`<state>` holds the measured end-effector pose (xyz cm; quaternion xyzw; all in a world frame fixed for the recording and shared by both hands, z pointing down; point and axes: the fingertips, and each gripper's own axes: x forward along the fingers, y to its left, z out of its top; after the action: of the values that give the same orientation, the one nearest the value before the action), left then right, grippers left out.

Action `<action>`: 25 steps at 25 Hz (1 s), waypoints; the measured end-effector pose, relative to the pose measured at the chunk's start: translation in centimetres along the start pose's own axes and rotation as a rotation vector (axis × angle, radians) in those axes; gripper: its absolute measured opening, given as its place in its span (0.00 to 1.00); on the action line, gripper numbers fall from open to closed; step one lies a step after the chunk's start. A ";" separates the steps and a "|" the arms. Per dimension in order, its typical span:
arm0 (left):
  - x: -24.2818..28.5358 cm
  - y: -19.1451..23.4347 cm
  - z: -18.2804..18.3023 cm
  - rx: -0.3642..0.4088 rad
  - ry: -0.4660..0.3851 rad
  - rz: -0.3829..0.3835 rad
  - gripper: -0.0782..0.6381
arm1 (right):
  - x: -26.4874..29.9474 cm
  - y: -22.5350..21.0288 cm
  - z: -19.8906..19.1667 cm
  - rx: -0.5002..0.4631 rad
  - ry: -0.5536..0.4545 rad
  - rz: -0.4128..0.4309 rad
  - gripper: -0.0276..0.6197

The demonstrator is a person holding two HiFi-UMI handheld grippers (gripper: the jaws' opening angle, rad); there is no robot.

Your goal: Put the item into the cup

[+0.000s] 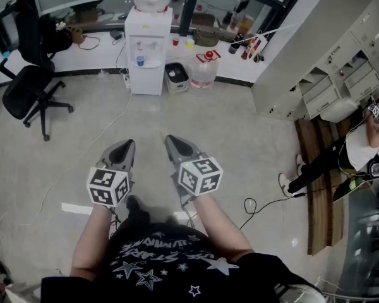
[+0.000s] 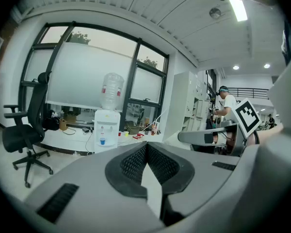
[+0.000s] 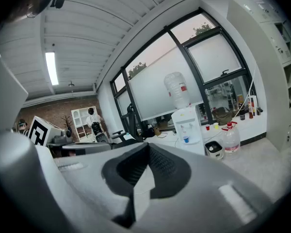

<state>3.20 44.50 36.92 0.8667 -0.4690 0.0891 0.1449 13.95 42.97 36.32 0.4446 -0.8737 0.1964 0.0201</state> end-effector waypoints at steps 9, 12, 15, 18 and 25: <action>0.2 1.2 0.1 0.003 0.007 0.001 0.12 | 1.2 0.1 -0.6 0.003 0.033 -0.003 0.04; 0.6 2.0 -0.1 -0.010 0.011 0.003 0.12 | 2.1 -0.1 -0.7 0.000 0.041 0.000 0.04; 1.2 2.9 -0.1 -0.017 0.014 -0.004 0.12 | 3.2 0.0 -0.6 -0.006 0.045 -0.001 0.04; 1.7 4.1 -0.2 -0.019 0.018 -0.012 0.12 | 4.5 -0.1 -0.5 -0.004 0.040 -0.010 0.04; 3.2 7.8 1.2 -0.016 0.009 -0.046 0.12 | 7.7 -0.3 0.8 0.003 0.006 -0.049 0.04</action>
<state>-1.62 37.58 38.06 0.8757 -0.4488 0.0858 0.1561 9.67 36.59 37.34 0.4652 -0.8623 0.1983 0.0269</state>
